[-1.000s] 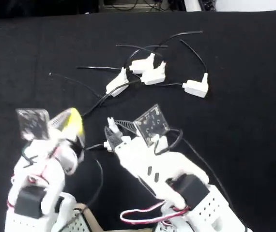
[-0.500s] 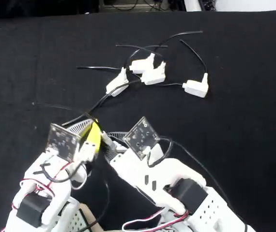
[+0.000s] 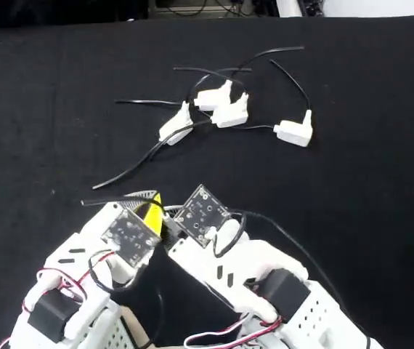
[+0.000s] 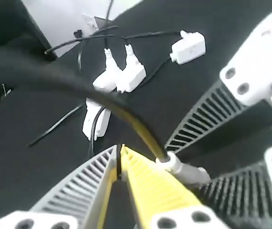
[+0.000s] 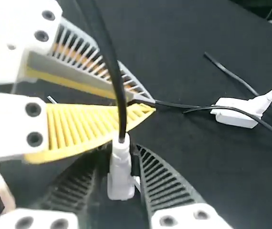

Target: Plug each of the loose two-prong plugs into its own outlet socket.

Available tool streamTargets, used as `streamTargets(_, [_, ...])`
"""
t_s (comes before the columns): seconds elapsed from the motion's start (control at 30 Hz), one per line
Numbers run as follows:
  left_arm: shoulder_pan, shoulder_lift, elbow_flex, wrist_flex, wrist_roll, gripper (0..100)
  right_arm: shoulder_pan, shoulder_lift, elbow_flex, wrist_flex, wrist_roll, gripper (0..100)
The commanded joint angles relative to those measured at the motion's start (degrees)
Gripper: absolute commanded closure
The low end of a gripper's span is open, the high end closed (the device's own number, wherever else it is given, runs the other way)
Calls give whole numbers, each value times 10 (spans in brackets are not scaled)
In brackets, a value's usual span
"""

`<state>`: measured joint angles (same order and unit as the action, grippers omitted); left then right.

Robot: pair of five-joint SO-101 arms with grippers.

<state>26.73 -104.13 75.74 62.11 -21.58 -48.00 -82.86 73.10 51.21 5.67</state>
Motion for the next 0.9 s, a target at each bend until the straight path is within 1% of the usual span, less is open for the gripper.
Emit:
streamTargets(0.0, [12, -4, 0, 4, -51, 971, -7, -2, 2, -3, 3, 986])
streamTargets(0.1, [13, -4, 0, 4, -81, 971, -7, -2, 7, -2, 4, 986])
streamTargets(0.17, [22, -4, 0, 5, -86, 971, -7, -2, 8, -3, 4, 986])
streamTargets(0.27, [36, -4, -1, 12, -86, 971, -7, -2, 10, 0, 4, 986])
streamTargets(0.5, [37, -4, -4, 7, -86, 971, -6, -2, 22, -4, 1, 986])
streamTargets(0.57, [53, -4, -6, 7, -86, 971, -6, -2, 23, -4, 1, 986])
streamTargets(0.87, [79, -4, -6, 11, -87, 971, -7, -7, 22, 32, 4, 986])
